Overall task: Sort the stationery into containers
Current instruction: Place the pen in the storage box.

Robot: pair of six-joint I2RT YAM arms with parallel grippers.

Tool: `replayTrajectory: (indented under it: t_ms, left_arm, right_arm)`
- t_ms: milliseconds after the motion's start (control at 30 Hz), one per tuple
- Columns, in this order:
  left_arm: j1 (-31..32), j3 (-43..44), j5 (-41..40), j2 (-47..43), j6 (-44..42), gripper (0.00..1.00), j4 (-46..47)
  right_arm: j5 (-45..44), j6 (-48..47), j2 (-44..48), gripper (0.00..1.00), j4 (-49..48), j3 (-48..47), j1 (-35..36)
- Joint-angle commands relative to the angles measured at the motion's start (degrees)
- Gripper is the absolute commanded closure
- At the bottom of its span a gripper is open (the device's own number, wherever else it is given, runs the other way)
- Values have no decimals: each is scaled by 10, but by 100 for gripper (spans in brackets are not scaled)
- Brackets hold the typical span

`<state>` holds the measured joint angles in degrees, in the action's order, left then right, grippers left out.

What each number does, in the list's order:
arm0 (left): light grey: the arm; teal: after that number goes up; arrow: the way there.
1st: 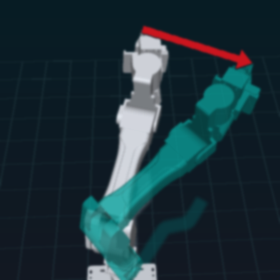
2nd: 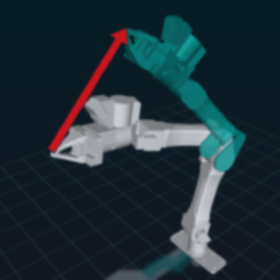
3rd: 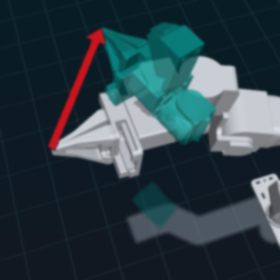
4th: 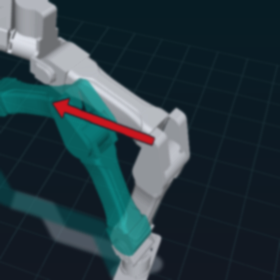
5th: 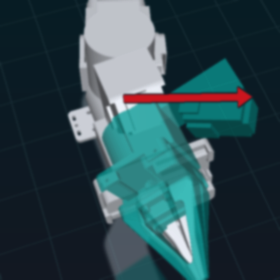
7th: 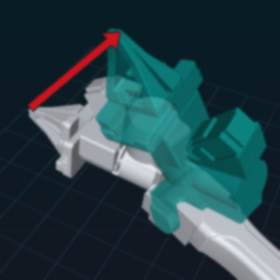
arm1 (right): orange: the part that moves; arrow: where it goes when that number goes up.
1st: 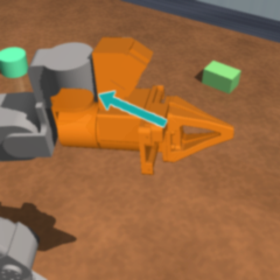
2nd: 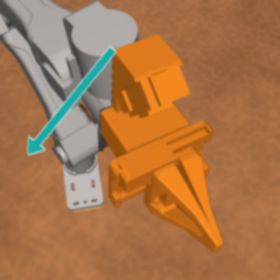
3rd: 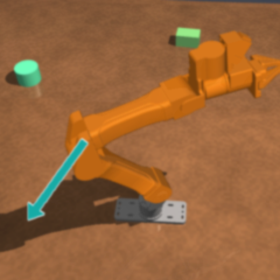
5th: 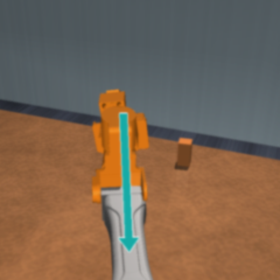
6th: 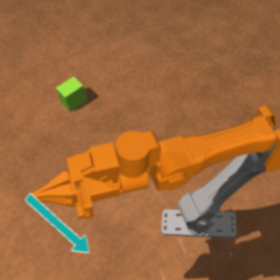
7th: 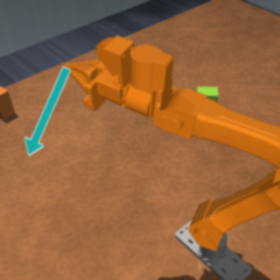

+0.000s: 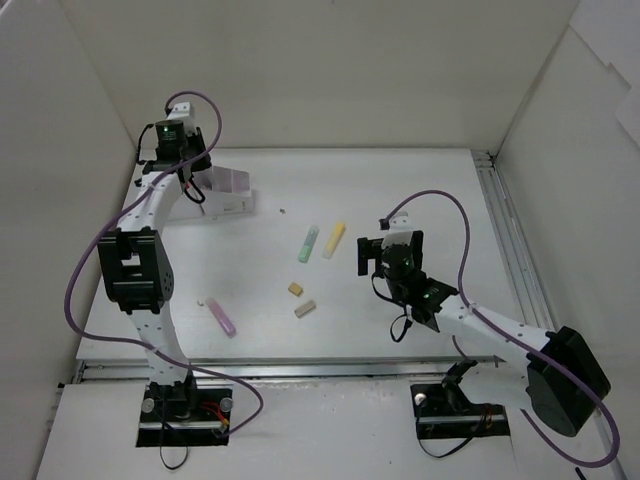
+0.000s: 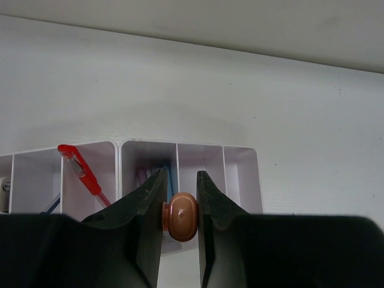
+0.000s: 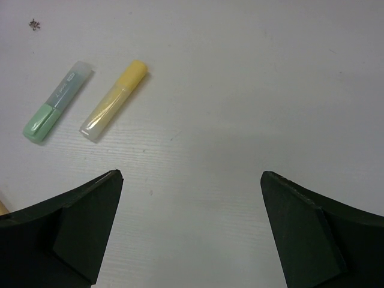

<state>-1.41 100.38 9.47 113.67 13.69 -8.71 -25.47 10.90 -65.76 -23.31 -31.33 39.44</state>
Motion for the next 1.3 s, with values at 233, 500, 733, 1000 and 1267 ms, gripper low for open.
replayTrajectory:
  t_ms: [233, 500, 733, 1000, 1267]
  left_arm:
    - [-39, 5, 49, -84, -2, 100, 55]
    - [-49, 6, 39, -92, -11, 100, 61]
    - [-49, 27, 22, -35, -17, 100, 45]
    - [-49, 4, 1, -26, -25, 98, 46]
    - [-39, 2, -17, -26, -39, 80, 33]
  right_arm:
    - [37, 8, -43, 2, -34, -53, -17]
    - [51, 4, -73, 2, -45, -65, -20]
    - [48, -2, -95, 2, -46, -81, -24]
    - [53, -11, -139, 2, -45, -120, -29]
    - [73, -11, -187, 2, -38, -164, -31]
